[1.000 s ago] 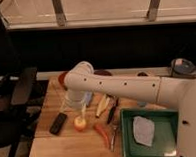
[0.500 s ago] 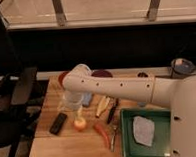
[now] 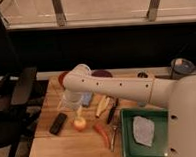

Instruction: Wipe red bowl with eraser

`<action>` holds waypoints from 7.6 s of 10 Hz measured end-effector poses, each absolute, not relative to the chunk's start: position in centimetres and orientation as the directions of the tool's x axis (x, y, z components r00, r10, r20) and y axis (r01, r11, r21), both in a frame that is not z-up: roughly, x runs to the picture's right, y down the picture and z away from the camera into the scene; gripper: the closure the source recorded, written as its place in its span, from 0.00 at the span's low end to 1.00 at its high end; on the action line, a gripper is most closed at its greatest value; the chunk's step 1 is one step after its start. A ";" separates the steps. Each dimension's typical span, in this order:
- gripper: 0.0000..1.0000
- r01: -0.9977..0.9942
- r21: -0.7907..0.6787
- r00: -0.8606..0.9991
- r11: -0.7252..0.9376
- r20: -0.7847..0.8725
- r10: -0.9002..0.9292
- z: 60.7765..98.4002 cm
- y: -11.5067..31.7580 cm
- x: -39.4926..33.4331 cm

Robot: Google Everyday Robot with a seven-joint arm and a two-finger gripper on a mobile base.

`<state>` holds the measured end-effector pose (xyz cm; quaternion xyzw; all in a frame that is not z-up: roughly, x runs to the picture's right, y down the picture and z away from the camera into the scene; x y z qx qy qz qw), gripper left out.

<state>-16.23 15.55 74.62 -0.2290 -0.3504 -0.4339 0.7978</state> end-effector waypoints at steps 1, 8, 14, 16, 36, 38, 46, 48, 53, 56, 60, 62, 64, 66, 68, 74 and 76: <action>0.34 0.850 -0.051 0.366 0.524 0.774 -0.517 75.4 15.8 -17.4; 0.34 0.858 -0.004 0.241 0.514 0.887 -0.395 80.0 19.3 -24.5; 0.63 0.875 -0.044 0.230 0.482 0.914 -0.335 81.6 22.4 -24.9; 0.80 0.879 -0.054 0.241 0.473 0.907 -0.345 81.3 22.5 -24.6; 1.00 0.653 -0.005 0.524 0.757 0.725 -0.447 86.7 0.6 -14.7; 1.00 0.657 -0.003 0.539 0.754 0.701 -0.467 88.9 -2.4 -14.8; 1.00 0.627 0.044 0.541 0.777 0.693 -0.476 94.4 -6.4 -18.4; 1.00 0.627 0.044 0.543 0.778 0.692 -0.476 94.4 -6.4 -18.2; 1.00 0.631 0.004 0.569 0.776 0.678 -0.466 94.7 -5.1 -17.7; 1.00 0.646 -0.042 0.588 0.762 0.664 -0.462 94.9 -4.7 -16.6; 1.00 0.663 -0.062 0.610 0.746 0.623 -0.490 96.6 -6.5 -15.0; 1.00 0.669 -0.037 0.593 0.742 0.629 -0.503 97.7 -7.3 -15.8; 1.00 0.674 -0.004 0.562 0.739 0.653 -0.508 97.9 -7.2 -18.0; 1.00 0.672 0.024 0.531 0.740 0.682 -0.503 97.6 -6.6 -19.4; 1.00 0.650 0.010 0.540 0.760 0.698 -0.471 96.7 -5.2 -18.6; 1.00 0.627 -0.072 0.606 0.776 0.671 -0.427 96.5 -4.5 -13.4; 1.00 0.653 -0.050 0.585 0.756 0.667 -0.461 97.8 -6.6 -14.4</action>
